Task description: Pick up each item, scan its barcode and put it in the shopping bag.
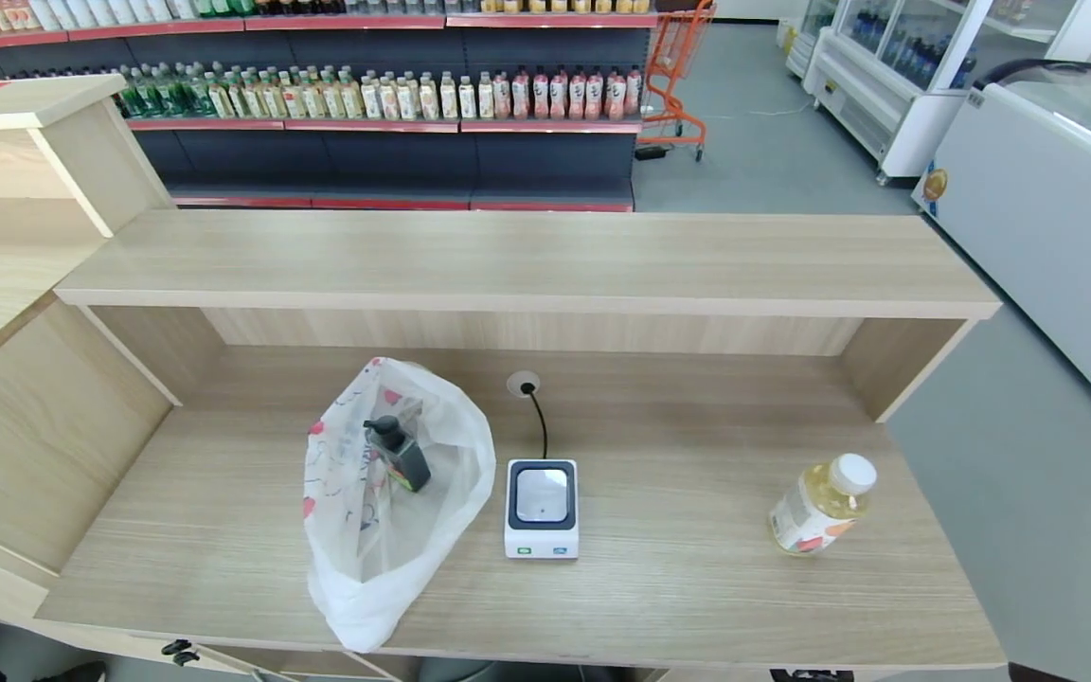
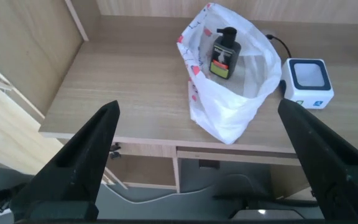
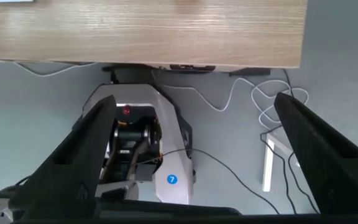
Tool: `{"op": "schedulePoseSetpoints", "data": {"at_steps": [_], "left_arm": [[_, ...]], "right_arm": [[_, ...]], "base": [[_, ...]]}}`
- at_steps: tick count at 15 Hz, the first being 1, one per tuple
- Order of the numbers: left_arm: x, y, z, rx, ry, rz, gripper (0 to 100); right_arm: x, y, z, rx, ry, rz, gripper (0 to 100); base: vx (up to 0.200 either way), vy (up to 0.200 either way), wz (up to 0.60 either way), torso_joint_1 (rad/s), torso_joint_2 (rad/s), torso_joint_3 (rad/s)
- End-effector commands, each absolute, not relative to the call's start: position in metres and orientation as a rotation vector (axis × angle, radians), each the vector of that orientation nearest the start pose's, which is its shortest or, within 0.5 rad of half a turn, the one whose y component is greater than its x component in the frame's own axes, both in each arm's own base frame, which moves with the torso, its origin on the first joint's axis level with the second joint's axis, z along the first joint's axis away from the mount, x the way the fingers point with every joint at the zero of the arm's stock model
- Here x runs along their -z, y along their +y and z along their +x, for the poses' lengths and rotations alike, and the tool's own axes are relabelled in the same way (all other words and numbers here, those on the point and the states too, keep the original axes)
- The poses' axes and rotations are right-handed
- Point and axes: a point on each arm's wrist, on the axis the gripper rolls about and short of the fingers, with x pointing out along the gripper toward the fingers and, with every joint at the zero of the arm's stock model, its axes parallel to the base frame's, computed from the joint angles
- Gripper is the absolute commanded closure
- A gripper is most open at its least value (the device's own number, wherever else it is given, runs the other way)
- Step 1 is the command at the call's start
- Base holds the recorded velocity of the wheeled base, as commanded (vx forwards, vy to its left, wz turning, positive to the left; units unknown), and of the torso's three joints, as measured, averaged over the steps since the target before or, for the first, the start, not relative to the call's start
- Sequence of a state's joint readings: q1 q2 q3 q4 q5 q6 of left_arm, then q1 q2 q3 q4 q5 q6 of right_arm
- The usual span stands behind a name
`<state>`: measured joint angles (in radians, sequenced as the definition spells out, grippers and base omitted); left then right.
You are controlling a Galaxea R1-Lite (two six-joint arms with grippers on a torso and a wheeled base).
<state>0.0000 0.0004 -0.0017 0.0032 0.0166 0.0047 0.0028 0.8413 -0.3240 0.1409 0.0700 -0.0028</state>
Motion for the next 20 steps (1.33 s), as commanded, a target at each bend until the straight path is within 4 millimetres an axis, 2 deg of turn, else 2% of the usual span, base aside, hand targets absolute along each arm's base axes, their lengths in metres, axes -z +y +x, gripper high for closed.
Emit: {"op": "schedulePoseSetpoints", "data": {"at_steps": [1,3,6,8,10,12,13,20], "left_arm": [[-0.076,0.0,-0.023,-0.017,0.002,0.005,0],[-0.076,0.0,-0.023,-0.017,0.002,0.002,0],[-0.076,0.0,-0.023,-0.017,0.002,0.002,0],[-0.076,0.0,-0.023,-0.017,0.002,0.002,0],[-0.076,0.0,-0.023,-0.017,0.002,0.002,0],[-0.076,0.0,-0.023,-0.017,0.002,0.002,0],[-0.076,0.0,-0.023,-0.017,0.002,0.002,0],[-0.076,0.0,-0.023,-0.017,0.002,0.002,0]], "right_arm": [[-0.139,0.002,0.071,-0.072,0.675,0.02,0],[-0.136,0.002,0.07,-0.073,0.696,0.021,0],[-0.134,0.002,0.073,-0.079,0.725,0.028,0],[-0.13,0.002,0.083,-0.058,0.769,0.06,0],[-0.123,0.001,0.101,-0.021,0.779,0.071,0],[-0.107,-0.002,0.139,0.077,0.739,0.036,0],[-0.1,-0.002,0.15,0.084,0.722,0.034,0],[-0.064,0.011,0.186,0.015,0.799,0.002,0]], "base": [[0.0,-0.2,0.0,0.002,0.0,0.002],[0.0,-0.2,0.0,0.002,0.0,0.002],[0.0,0.0,0.0,0.0,0.0,0.0],[0.0,0.0,0.0,0.0,0.0,0.0],[0.0,0.0,0.0,0.0,0.0,0.0],[0.0,0.0,0.0,0.0,0.0,0.0],[0.0,0.0,0.0,0.0,0.0,0.0],[0.0,0.0,0.0,0.0,0.0,0.0]]}}
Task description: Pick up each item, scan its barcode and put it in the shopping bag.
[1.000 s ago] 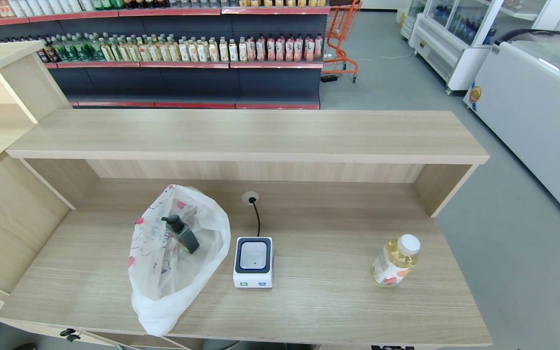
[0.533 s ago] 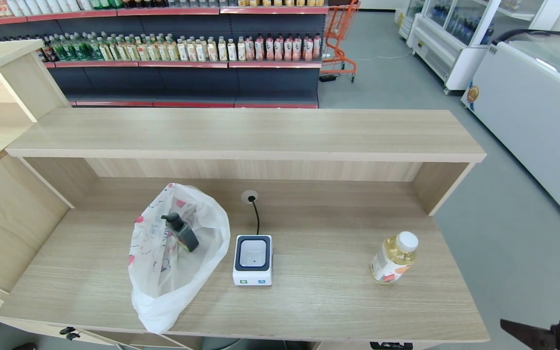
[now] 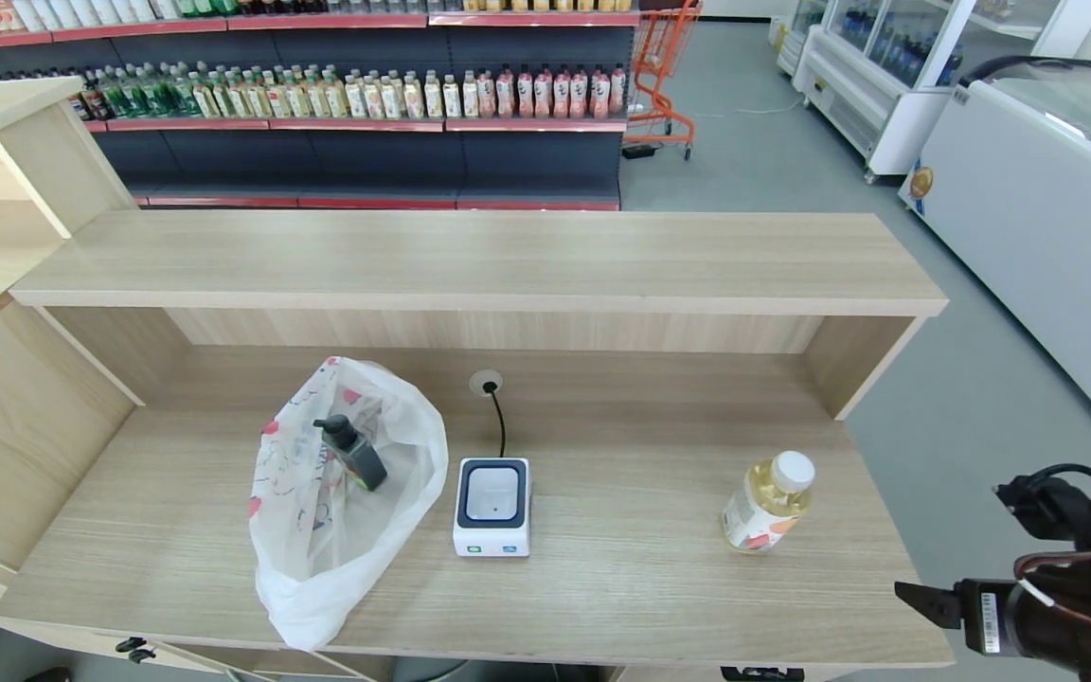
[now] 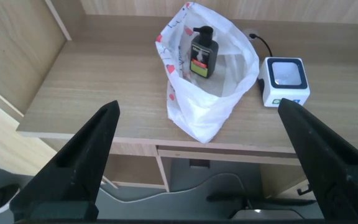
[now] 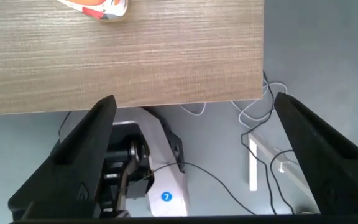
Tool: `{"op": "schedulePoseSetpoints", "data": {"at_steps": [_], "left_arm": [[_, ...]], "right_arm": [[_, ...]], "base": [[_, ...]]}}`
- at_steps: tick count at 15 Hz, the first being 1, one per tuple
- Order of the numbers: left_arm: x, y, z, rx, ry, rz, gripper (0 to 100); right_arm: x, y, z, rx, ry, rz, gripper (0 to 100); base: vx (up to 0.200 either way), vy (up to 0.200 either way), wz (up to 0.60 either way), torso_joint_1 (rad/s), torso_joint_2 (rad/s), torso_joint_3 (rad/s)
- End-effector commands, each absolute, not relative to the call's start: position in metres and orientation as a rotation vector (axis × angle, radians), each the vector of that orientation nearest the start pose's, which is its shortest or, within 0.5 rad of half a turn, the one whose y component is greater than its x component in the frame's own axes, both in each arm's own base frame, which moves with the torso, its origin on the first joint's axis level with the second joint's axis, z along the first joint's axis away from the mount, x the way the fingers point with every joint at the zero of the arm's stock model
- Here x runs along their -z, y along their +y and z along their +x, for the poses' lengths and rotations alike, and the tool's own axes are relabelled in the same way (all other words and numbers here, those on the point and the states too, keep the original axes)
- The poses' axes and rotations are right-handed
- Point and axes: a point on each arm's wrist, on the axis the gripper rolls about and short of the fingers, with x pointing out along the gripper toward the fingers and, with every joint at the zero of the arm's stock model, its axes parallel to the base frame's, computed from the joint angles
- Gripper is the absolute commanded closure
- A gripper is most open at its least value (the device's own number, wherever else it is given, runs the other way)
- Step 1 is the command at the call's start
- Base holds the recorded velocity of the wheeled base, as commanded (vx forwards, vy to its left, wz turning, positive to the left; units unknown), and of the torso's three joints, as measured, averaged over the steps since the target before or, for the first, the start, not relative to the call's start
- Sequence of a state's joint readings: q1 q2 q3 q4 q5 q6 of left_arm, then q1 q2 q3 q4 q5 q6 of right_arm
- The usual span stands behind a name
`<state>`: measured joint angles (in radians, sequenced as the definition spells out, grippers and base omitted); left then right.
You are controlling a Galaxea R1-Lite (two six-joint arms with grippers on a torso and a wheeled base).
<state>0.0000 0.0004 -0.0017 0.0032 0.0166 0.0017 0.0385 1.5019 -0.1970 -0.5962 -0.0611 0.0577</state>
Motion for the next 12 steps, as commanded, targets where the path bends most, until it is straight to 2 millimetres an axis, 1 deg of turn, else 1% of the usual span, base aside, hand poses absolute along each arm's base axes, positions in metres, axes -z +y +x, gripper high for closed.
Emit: {"op": "schedulePoseSetpoints", "data": {"at_steps": [1,3,6,9,12], "left_arm": [[-0.076,0.0,-0.023,-0.017,0.002,0.002,0],[-0.076,0.0,-0.023,-0.017,0.002,0.002,0],[-0.076,0.0,-0.023,-0.017,0.002,0.002,0],[-0.076,0.0,-0.023,-0.017,0.002,0.002,0],[-0.076,0.0,-0.023,-0.017,0.002,0.002,0]], "right_arm": [[-0.059,0.017,0.194,-0.01,0.782,-0.007,0],[-0.049,0.029,0.211,-0.058,0.733,-0.021,0],[-0.039,0.04,0.226,-0.1,0.675,-0.024,0],[-0.031,0.051,0.237,-0.15,0.611,-0.024,0],[-0.027,0.058,0.244,-0.17,0.57,-0.03,0]], "base": [[0.0,0.0,0.0,0.0,0.0,0.0],[0.0,0.0,0.0,0.0,0.0,0.0],[0.0,0.0,0.0,0.0,0.0,0.0],[0.0,0.0,0.0,0.0,0.0,0.0],[0.0,0.0,0.0,0.0,0.0,0.0]]}}
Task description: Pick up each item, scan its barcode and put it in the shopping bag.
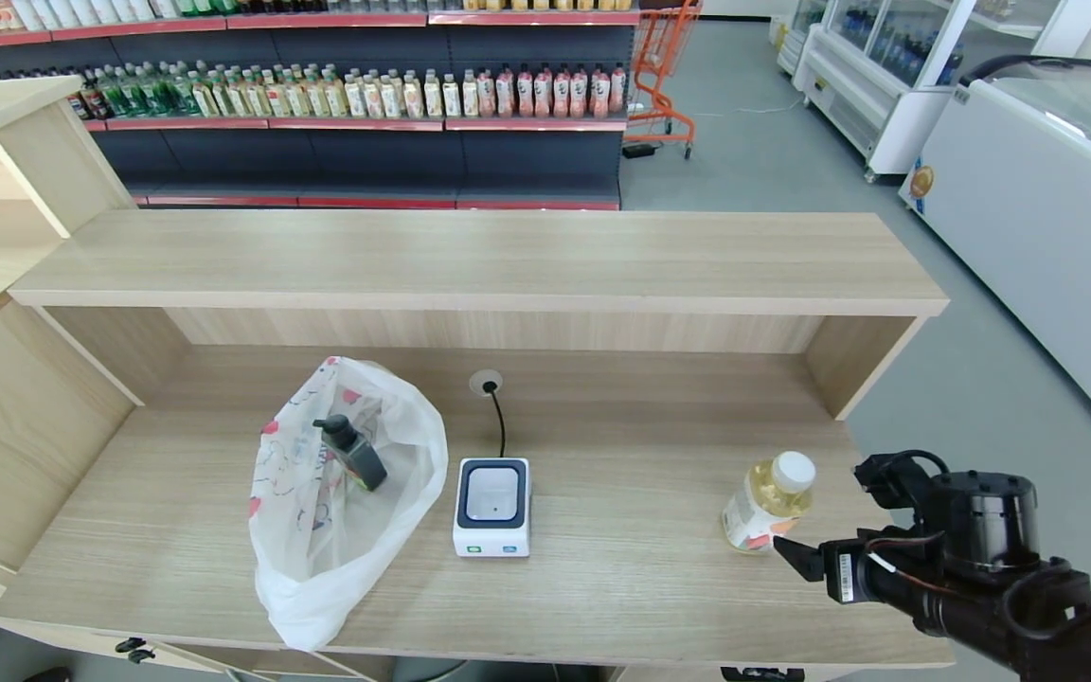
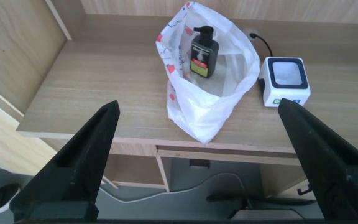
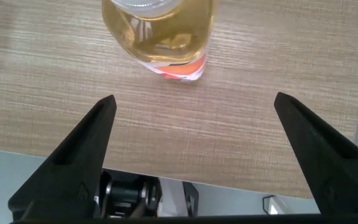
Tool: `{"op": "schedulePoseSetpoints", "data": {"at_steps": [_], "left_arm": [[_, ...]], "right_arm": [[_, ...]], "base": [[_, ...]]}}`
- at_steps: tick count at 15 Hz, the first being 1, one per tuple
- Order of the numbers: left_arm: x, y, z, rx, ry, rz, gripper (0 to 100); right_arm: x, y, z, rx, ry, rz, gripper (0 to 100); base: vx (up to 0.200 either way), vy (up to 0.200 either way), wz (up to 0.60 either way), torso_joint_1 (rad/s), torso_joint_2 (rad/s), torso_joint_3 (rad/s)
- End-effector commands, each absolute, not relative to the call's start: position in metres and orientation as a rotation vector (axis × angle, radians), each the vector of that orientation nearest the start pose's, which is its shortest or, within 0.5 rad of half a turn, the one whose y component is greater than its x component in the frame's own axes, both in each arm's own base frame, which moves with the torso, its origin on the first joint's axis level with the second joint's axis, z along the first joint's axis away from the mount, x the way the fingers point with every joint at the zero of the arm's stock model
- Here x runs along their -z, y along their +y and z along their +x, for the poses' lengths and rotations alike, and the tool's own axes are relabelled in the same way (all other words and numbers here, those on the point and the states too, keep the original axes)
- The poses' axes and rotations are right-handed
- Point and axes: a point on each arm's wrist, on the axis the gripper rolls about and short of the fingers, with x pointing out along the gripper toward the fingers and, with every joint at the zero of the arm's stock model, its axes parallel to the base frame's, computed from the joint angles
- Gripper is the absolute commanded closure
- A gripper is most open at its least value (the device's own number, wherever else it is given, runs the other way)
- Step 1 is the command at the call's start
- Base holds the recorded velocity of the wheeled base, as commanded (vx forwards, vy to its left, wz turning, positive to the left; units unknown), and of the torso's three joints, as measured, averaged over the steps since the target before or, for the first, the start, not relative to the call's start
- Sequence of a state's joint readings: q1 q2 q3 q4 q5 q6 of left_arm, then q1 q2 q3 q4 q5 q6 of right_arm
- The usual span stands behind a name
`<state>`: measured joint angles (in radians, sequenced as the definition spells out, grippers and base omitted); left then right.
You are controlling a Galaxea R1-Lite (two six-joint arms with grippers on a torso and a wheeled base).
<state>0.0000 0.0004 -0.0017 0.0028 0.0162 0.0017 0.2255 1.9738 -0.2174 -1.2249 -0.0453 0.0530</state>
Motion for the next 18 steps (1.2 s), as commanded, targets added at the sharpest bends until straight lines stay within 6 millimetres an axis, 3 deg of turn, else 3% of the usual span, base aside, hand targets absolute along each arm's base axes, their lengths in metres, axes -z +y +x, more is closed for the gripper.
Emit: {"op": "schedulePoseSetpoints", "data": {"at_steps": [1,11,18], "left_arm": [[-0.076,0.0,-0.023,-0.017,0.002,0.002,0],[-0.076,0.0,-0.023,-0.017,0.002,0.002,0],[-0.076,0.0,-0.023,-0.017,0.002,0.002,0]], "right_arm": [[-0.025,0.059,0.248,-0.171,0.552,-0.027,0],[-0.016,0.083,0.3,-0.215,0.397,-0.01,0],[-0.005,0.105,0.317,-0.274,0.377,-0.011,0]], "base": [[0.0,0.0,0.0,0.0,0.0,0.0],[0.0,0.0,0.0,0.0,0.0,0.0],[0.0,0.0,0.0,0.0,0.0,0.0]]}}
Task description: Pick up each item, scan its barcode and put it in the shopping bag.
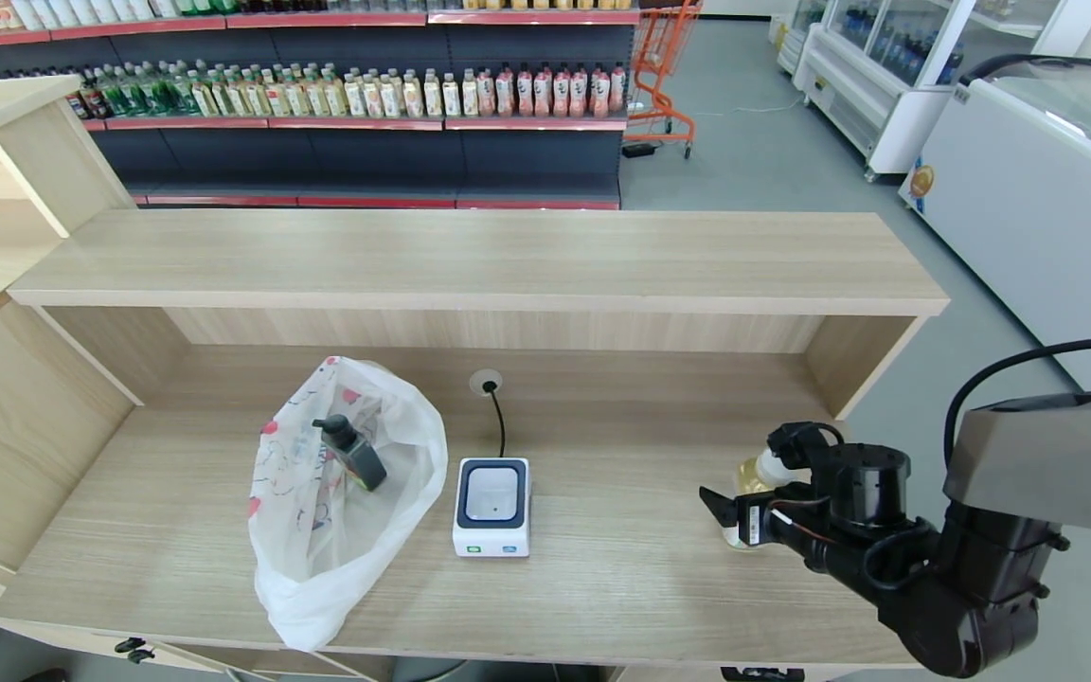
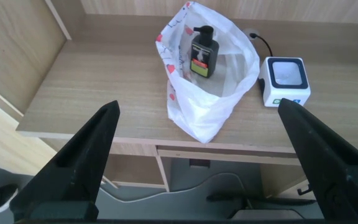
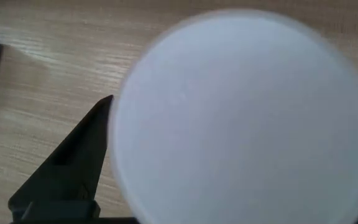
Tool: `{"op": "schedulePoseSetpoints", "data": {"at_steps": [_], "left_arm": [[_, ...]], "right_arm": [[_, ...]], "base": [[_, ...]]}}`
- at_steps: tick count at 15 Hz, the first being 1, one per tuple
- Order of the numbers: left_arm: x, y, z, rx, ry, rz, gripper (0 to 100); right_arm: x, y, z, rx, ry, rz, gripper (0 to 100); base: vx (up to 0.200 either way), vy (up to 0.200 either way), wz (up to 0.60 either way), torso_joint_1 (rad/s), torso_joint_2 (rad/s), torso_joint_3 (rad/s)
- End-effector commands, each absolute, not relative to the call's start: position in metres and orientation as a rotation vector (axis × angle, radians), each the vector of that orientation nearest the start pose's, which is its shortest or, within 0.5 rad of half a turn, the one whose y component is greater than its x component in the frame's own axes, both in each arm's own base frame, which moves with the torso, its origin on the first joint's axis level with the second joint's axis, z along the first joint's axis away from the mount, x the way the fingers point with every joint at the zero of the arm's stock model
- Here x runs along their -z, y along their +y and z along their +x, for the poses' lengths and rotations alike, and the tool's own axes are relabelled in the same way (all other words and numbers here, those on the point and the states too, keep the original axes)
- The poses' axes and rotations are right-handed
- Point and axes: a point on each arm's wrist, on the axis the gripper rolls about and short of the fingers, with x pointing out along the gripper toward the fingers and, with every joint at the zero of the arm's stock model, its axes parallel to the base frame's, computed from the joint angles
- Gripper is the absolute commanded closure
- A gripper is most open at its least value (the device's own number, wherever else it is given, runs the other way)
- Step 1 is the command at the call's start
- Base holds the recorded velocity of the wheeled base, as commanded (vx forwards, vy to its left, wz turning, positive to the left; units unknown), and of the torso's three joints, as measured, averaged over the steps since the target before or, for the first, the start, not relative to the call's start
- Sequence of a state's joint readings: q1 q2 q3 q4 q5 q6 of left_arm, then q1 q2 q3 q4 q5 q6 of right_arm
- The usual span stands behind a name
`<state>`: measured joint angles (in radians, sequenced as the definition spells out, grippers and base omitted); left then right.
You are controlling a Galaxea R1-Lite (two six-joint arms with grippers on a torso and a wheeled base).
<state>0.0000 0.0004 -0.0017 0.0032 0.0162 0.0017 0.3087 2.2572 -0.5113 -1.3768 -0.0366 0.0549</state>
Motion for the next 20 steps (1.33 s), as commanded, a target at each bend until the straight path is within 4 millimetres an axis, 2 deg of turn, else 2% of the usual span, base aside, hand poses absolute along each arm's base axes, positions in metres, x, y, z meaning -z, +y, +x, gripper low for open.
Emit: {"op": "schedulePoseSetpoints", "data": {"at_steps": [1,7,8,13,20], "left_arm": [[-0.076,0.0,-0.023,-0.017,0.002,0.002,0],[-0.076,0.0,-0.023,-0.017,0.002,0.002,0],[-0.076,0.0,-0.023,-0.017,0.002,0.002,0],[-0.076,0.0,-0.023,-0.017,0.002,0.002,0],[-0.076,0.0,-0.023,-0.017,0.002,0.002,0]], "right_arm": [[-0.003,0.109,0.319,-0.28,0.373,-0.009,0],[0.002,0.114,0.323,-0.3,0.342,-0.012,0],[0.002,0.115,0.324,-0.309,0.34,-0.01,100],[-0.006,0.116,0.327,-0.327,0.303,-0.001,100],[-0.016,0.117,0.318,-0.34,0.291,-0.002,100]], "base": [[0.0,0.0,0.0,0.0,0.0,0.0],[0.0,0.0,0.0,0.0,0.0,0.0],[0.0,0.0,0.0,0.0,0.0,0.0],[0.0,0.0,0.0,0.0,0.0,0.0],[0.0,0.0,0.0,0.0,0.0,0.0]]}}
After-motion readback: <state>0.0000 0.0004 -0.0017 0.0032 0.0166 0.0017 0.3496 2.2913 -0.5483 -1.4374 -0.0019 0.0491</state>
